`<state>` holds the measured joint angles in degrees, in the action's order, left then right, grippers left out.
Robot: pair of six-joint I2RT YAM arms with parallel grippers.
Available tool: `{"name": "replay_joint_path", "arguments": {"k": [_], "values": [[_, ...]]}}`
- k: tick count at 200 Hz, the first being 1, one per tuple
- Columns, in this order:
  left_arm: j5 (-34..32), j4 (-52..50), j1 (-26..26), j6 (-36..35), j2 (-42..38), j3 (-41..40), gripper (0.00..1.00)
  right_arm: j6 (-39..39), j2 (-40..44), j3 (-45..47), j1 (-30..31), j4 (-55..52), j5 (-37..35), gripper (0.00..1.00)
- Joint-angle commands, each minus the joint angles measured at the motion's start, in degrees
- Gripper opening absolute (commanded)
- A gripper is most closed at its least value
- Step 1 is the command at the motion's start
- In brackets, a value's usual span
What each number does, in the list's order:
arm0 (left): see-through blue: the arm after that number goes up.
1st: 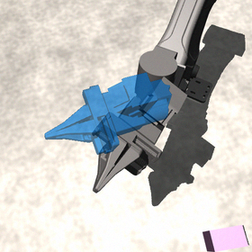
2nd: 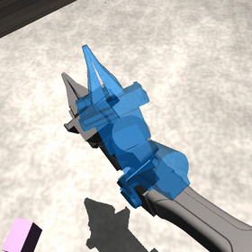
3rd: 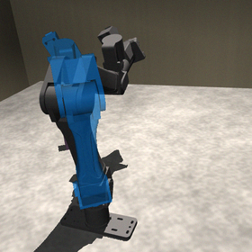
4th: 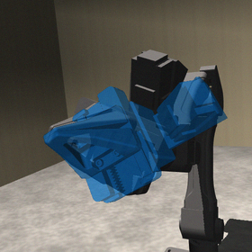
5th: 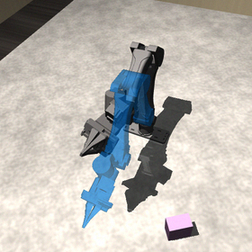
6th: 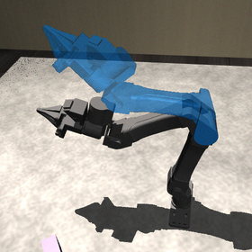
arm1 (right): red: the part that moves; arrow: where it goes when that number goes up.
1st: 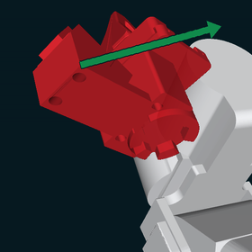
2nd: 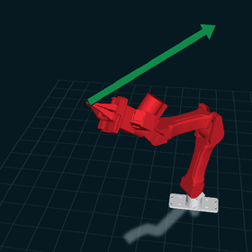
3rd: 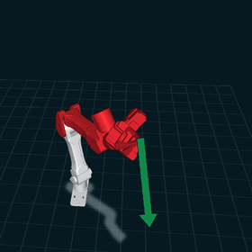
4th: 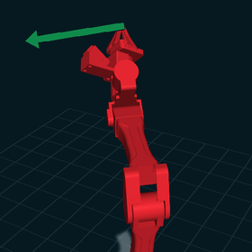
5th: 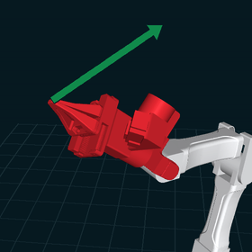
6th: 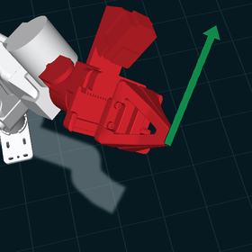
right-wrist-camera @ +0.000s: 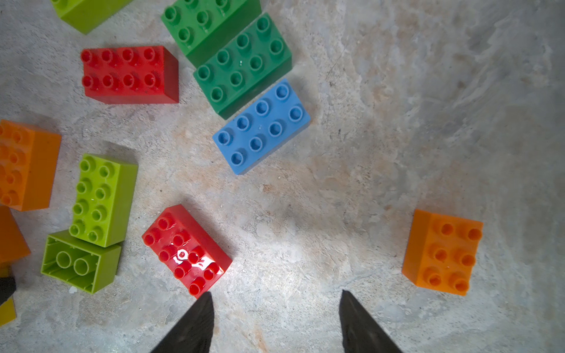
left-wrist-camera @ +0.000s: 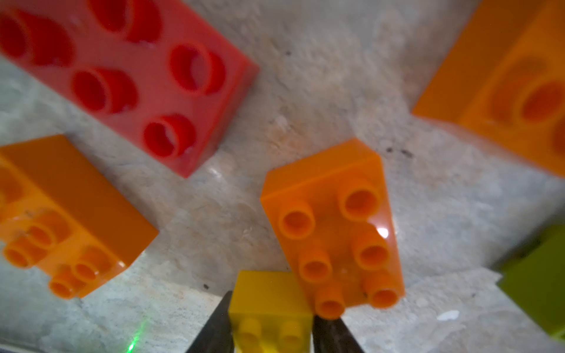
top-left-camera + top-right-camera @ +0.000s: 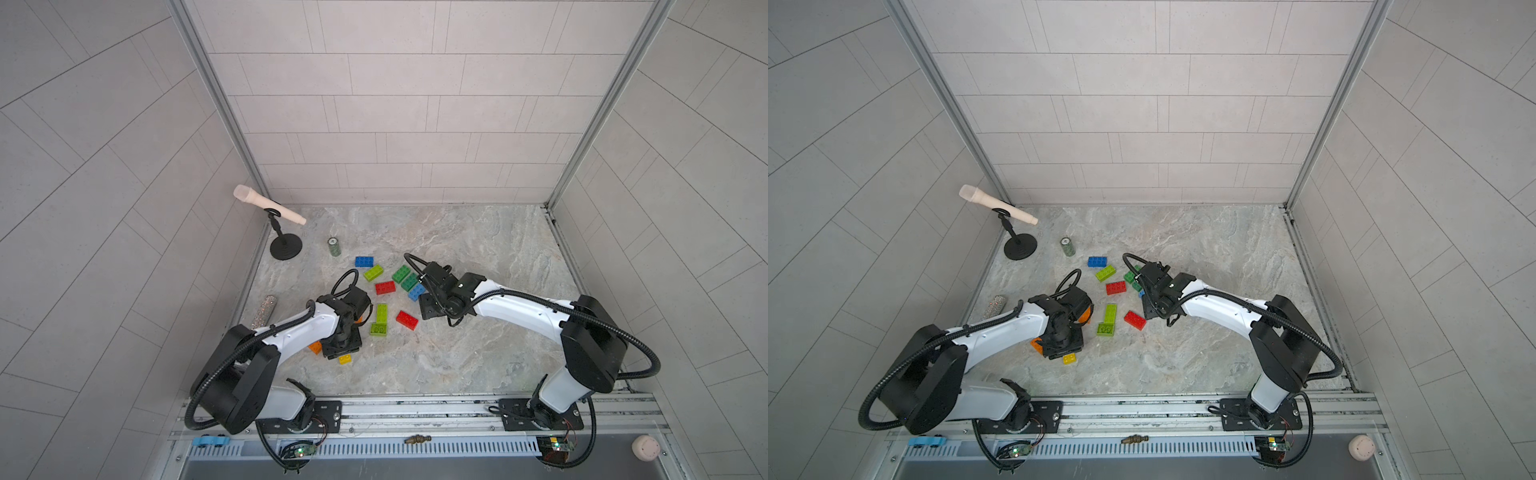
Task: Assemble a rectangle with lego
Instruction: Pick up the lego brick from the center of the board, then place the lego brick at the center of the board.
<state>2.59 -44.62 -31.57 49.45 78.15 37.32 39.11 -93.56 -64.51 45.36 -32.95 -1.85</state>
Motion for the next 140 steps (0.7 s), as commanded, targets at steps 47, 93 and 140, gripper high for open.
{"name": "replay_joint_path", "arguments": {"k": [47,93,140], "values": [[5.08,-5.28,-3.04,5.64,-6.96,9.32,0.18,1.8,2.83,1.09,-4.16,0.36,0.94,0.67],[2.74,9.43,-13.44,12.12,11.14,25.03,0.17,1.27,10.45,6.34,-18.09,2.02,3.14,0.66],[6.59,14.2,-21.46,11.78,34.06,47.22,0.24,-1.14,15.89,10.05,-27.34,0.08,2.43,0.65]]}}
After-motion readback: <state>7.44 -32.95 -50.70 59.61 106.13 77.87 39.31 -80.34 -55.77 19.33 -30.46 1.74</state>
